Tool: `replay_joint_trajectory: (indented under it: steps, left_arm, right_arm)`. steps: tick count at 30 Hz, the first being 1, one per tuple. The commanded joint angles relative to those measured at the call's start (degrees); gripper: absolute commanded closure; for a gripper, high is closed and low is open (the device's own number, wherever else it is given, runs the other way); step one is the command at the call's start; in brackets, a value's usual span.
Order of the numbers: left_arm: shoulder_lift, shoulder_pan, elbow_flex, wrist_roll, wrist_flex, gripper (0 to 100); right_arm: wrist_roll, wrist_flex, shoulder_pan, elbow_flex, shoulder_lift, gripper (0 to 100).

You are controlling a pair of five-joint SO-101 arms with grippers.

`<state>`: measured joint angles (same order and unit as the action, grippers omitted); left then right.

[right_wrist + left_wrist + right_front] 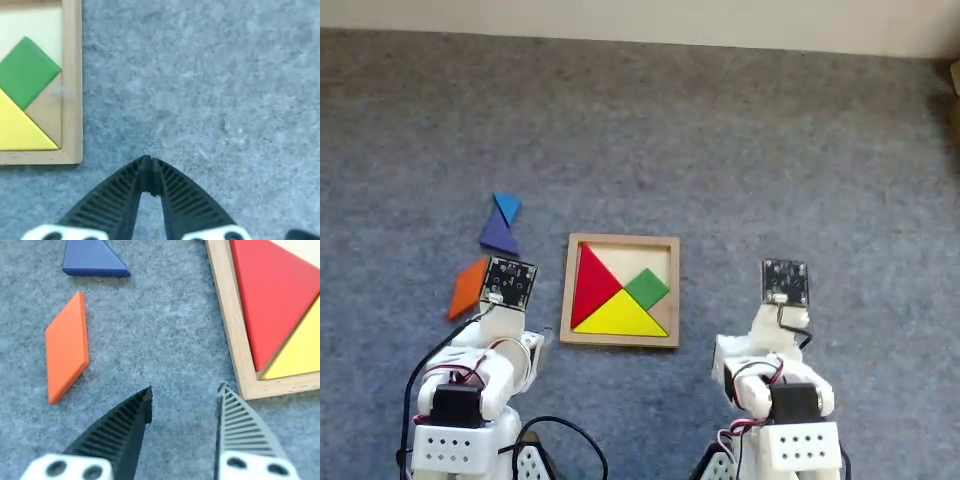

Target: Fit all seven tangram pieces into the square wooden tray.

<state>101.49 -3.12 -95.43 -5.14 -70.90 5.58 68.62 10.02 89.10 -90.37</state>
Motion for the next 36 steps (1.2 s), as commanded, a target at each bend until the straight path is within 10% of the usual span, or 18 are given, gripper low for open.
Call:
replay_joint_trajectory:
  steps: [1, 7, 19, 36]
  left_arm:
    - [3.03, 0.66, 5.58, 0.00, -0.18, 78]
    - [3.03, -4.97, 16.66, -17.32, -0.18, 79]
    - [-3.56, -12.26, 29.76, -21.45, -0.18, 79]
    - [-62.64, -12.18, 56.31, -7.47, 0.70, 62]
  right_arm:
    - [0.00, -1.19, -0.75, 3.56, -6.37, 99.2]
    - [0.00, -1.01, -0.75, 12.26, -15.34, 99.2]
    - [0.00, -1.01, -0.75, 14.02, -13.85, 99.2]
    - [-0.35, -1.01, -0.84, 14.02, -13.85, 99.2]
